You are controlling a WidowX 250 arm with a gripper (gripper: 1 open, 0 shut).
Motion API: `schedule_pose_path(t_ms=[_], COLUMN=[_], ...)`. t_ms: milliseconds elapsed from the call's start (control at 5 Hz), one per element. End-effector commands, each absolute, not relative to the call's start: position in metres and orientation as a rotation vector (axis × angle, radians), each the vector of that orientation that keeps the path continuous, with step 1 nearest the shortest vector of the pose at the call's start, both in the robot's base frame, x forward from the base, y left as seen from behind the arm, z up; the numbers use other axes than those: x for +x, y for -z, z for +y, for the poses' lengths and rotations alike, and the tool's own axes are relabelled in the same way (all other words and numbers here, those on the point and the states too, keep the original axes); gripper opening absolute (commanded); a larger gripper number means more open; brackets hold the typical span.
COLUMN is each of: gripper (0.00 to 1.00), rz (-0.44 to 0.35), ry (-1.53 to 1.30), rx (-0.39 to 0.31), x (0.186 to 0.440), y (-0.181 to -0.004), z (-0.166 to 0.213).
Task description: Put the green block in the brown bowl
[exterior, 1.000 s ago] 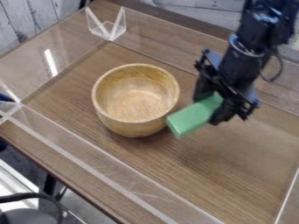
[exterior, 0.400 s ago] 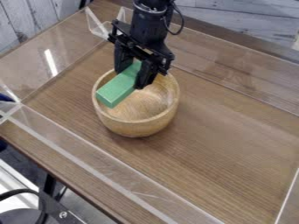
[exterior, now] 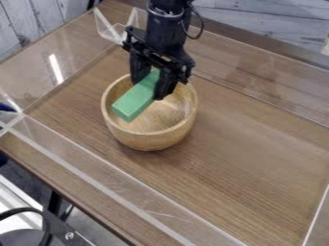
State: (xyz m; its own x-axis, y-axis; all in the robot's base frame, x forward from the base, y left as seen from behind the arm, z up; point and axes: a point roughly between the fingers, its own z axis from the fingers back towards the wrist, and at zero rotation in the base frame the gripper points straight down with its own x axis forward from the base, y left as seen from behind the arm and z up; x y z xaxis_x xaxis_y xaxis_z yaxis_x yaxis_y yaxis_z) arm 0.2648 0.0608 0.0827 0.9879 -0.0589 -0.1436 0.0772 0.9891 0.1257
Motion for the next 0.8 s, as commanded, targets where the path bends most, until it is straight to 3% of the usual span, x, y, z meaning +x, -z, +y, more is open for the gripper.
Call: schedule_pose_path(t_ms=[0,200,600], gripper=[0.00,0.00,0.00], rz=[0.080,0.093,0.105], ry=[0.060,0.060,0.120], rx=[0.163,0.183,0.123], x=[0.269,0.268,0.273], y=[-0.098,-0.093,-0.075], z=[0.064,0.065,0.065])
